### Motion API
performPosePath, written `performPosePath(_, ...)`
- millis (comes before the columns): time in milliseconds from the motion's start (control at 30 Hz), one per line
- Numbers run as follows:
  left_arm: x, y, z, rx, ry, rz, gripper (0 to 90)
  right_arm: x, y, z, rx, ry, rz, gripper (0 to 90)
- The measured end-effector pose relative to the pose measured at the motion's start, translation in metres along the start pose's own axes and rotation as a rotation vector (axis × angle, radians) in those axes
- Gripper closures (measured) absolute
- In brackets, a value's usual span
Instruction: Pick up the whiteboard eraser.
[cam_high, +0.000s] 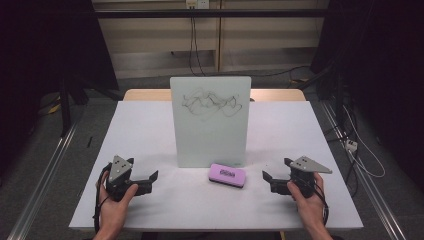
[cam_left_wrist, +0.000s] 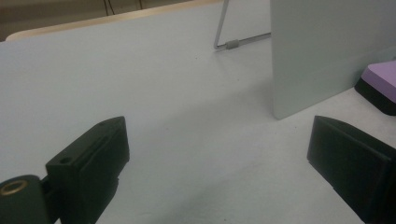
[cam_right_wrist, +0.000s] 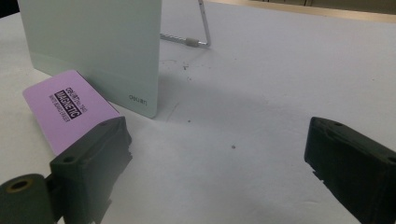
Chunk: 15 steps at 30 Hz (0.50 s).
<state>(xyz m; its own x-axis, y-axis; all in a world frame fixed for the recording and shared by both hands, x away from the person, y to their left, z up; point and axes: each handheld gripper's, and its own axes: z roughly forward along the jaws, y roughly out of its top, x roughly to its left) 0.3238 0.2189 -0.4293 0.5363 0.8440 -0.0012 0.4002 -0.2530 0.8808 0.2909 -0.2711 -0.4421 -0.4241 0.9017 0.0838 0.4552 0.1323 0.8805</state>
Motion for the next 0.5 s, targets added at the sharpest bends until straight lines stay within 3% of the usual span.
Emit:
performPosePath(133, 0.001, -0.001, -0.002, 0.007, 0.002, -0.003, 5.4, 0.001, 0.001, 0.001, -0.002, 0.001, 0.001, 6.1)
performPosePath(333, 0.001, -0.001, -0.001, 0.009, -0.002, -0.004, 5.4, 0.000, 0.002, 0.008, 0.021, 0.054, 0.006, 6.1)
performPosePath(500, 0.000, -0.002, -0.002, 0.014, 0.003, 0.003, 5.4, 0.004, 0.003, 0.011, 0.031, 0.066, -0.026, 6.0)
